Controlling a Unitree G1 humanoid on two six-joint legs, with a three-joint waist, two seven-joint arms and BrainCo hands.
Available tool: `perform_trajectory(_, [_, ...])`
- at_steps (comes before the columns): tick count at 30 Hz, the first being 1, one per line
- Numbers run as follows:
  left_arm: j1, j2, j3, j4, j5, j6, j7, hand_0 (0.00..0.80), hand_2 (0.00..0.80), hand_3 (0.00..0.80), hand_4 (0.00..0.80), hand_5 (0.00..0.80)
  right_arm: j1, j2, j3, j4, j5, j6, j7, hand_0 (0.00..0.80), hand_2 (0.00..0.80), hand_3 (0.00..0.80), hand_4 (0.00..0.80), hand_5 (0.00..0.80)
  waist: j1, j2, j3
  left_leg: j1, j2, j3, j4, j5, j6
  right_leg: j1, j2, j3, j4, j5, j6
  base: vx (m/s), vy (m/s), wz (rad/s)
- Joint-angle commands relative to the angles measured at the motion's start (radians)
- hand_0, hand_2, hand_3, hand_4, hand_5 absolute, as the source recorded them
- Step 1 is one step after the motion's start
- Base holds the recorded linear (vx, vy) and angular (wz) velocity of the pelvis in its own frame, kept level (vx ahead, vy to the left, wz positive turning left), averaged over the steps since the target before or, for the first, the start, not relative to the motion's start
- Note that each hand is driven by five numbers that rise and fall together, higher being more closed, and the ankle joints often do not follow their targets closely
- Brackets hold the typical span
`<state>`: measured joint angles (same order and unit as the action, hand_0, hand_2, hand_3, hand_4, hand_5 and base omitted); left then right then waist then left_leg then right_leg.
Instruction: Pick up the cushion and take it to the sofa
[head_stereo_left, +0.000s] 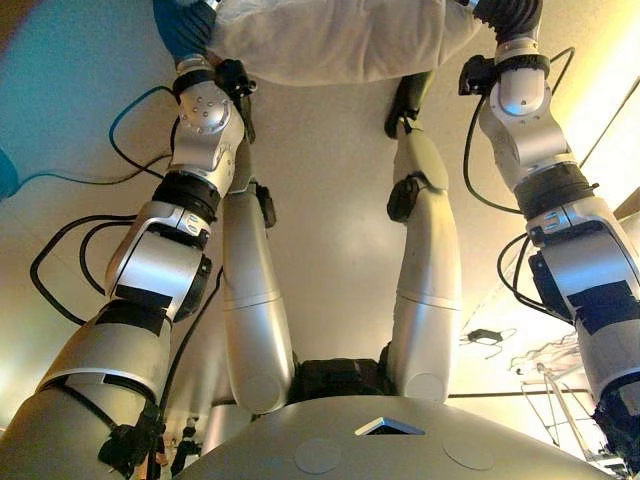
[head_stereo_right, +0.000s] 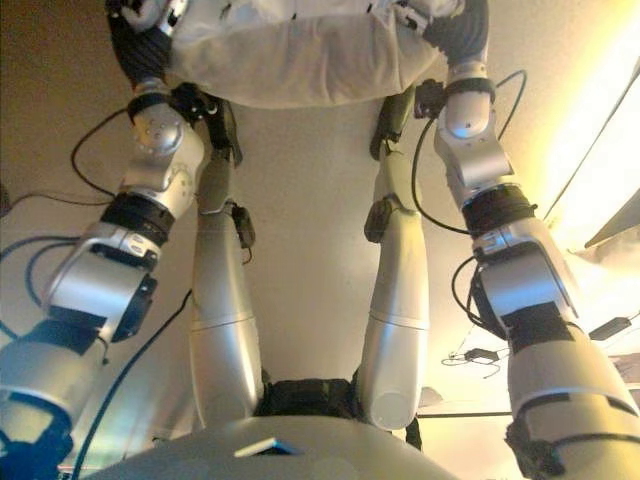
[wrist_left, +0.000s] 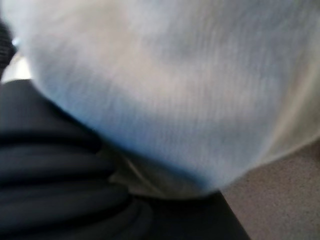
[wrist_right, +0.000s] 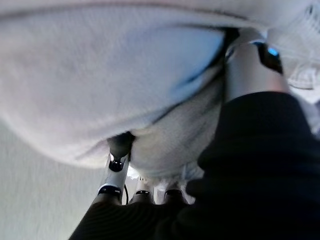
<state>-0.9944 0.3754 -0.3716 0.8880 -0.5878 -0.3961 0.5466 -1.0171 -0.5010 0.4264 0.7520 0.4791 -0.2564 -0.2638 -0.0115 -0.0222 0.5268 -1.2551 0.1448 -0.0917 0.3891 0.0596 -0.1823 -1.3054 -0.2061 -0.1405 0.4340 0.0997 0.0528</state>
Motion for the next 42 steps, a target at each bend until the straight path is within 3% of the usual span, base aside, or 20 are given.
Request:
perform_trajectory(1, [-0.015,0.006,0.001,-0.038,-0.055,-0.001,-0.037,0.000,0.000,0.000,0.000,0.000,-0.035,0.043,0.076,-0.056,0.103,0.030,0.204,0.000,0.000,0.000,0.000,0.000,0.033,-0.002,-0.007,-0.065,-0.016,-0.035,-0.028,0.026,0.029,0.012,-0.040,0.063,-0.009,-0.063,0.108,-0.002,0.037,0.14])
perform_trajectory(4, [-0.017,-0.002,-0.021,-0.058,-0.105,0.031,-0.117,0.000,0.000,0.000,0.000,0.000,-0.047,0.046,0.091,-0.051,0.224,0.084,0.361,0.000,0.000,0.000,0.000,0.000,0.039,0.006,-0.007,-0.067,-0.019,-0.037,-0.043,0.037,0.027,0.008,-0.046,0.060,-0.018,-0.056,0.114,-0.006,0.025,0.11])
perform_trajectory(8, [0.005,-0.022,-0.057,-0.090,-0.295,0.120,-0.374,0.000,0.000,0.000,0.000,0.000,-0.064,0.044,0.093,-0.056,0.311,0.121,0.480,0.000,0.000,0.000,0.000,0.000,0.039,0.016,-0.007,-0.064,-0.025,-0.038,-0.058,0.048,0.027,0.005,-0.049,0.060,-0.033,-0.038,0.123,-0.006,0.016,0.03])
perform_trajectory(9, [0.012,-0.026,-0.064,-0.102,-0.339,0.135,-0.434,0.242,0.242,0.242,0.242,0.242,-0.067,0.039,0.096,-0.064,0.309,0.121,0.498,0.000,0.000,0.000,0.000,0.000,0.039,0.018,-0.007,-0.063,-0.024,-0.037,-0.062,0.050,0.027,0.004,-0.050,0.060,-0.037,-0.034,0.126,-0.006,0.027,0.04])
perform_trajectory(10, [0.020,-0.031,-0.070,-0.115,-0.364,0.141,-0.480,0.555,0.555,0.555,0.555,0.555,-0.067,0.035,0.098,-0.073,0.310,0.117,0.513,0.000,0.000,0.000,0.000,0.000,0.037,0.020,-0.007,-0.060,-0.023,-0.036,-0.067,0.052,0.027,0.004,-0.051,0.060,-0.040,-0.030,0.127,-0.005,0.026,0.07])
perform_trajectory(11, [0.028,-0.032,-0.080,-0.137,-0.383,0.144,-0.512,0.800,0.800,0.800,0.800,0.800,-0.069,0.024,0.104,-0.087,0.318,0.107,0.522,0.000,0.000,0.000,0.000,0.000,0.036,0.022,-0.007,-0.057,-0.023,-0.034,-0.073,0.056,0.026,0.006,-0.050,0.061,-0.046,-0.026,0.129,-0.004,0.026,0.09])
perform_trajectory(12, [0.032,-0.031,-0.087,-0.152,-0.394,0.145,-0.530,0.800,0.800,0.800,0.800,0.800,-0.071,0.017,0.105,-0.100,0.325,0.097,0.519,0.000,0.000,0.000,0.000,0.000,0.034,0.024,-0.007,-0.055,-0.023,-0.032,-0.077,0.058,0.024,0.007,-0.049,0.062,-0.049,-0.022,0.130,-0.006,0.024,0.11])
perform_trajectory(13, [0.035,-0.031,-0.093,-0.164,-0.407,0.137,-0.546,0.800,0.800,0.800,0.800,0.800,-0.073,0.012,0.104,-0.113,0.338,0.095,0.521,0.198,0.198,0.198,0.198,0.198,0.033,0.025,-0.007,-0.052,-0.023,-0.031,-0.081,0.060,0.024,0.007,-0.048,0.064,-0.052,-0.018,0.131,-0.006,0.019,0.13])
perform_trajectory(14, [0.041,-0.032,-0.094,-0.177,-0.419,0.131,-0.555,0.800,0.800,0.800,0.800,0.800,-0.073,0.006,0.098,-0.125,0.338,0.076,0.522,0.565,0.565,0.565,0.565,0.565,0.032,0.027,-0.007,-0.049,-0.023,-0.030,-0.082,0.060,0.024,0.008,-0.048,0.067,-0.054,-0.017,0.132,-0.007,0.013,0.13])
perform_trajectory(15, [0.045,-0.033,-0.094,-0.183,-0.425,0.124,-0.559,0.800,0.800,0.800,0.800,0.800,-0.075,0.003,0.095,-0.130,0.338,0.070,0.527,0.800,0.800,0.800,0.800,0.800,0.032,0.028,-0.007,-0.049,-0.023,-0.030,-0.082,0.060,0.024,0.007,-0.048,0.068,-0.053,-0.016,0.133,-0.010,0.003,0.11])
perform_trajectory(26, [0.147,-0.110,-0.066,-0.319,-0.387,0.024,-0.535,0.800,0.800,0.800,0.800,0.800,0.018,-0.004,0.029,-0.241,0.262,0.011,0.454,0.800,0.800,0.800,0.800,0.800,0.022,0.030,-0.007,0.062,-0.024,-0.012,-0.103,0.057,0.020,0.106,-0.056,0.065,-0.090,0.002,0.141,-0.008,0.014,0.02])
perform_trajectory(32, [0.286,-0.143,-0.048,-0.428,-0.298,-0.091,-0.444,0.800,0.800,0.800,0.800,0.800,0.209,0.001,-0.018,-0.363,0.047,-0.036,0.303,0.800,0.800,0.800,0.800,0.800,0.012,0.022,-0.007,0.228,-0.014,0.029,-0.138,0.062,0.020,0.266,-0.065,0.046,-0.136,0.019,0.144,-0.004,0.044,-0.07])
perform_trajectory(42, [0.510,-0.120,-0.006,-0.711,-0.176,-0.127,-0.379,0.800,0.800,0.800,0.800,0.800,0.513,0.056,-0.096,-0.650,-0.191,-0.067,0.224,0.800,0.800,0.800,0.800,0.800,0.010,0.001,-0.007,0.634,-0.010,0.116,-0.196,0.002,0.041,0.662,-0.098,-0.026,-0.210,0.000,0.156,0.003,0.042,-0.07])
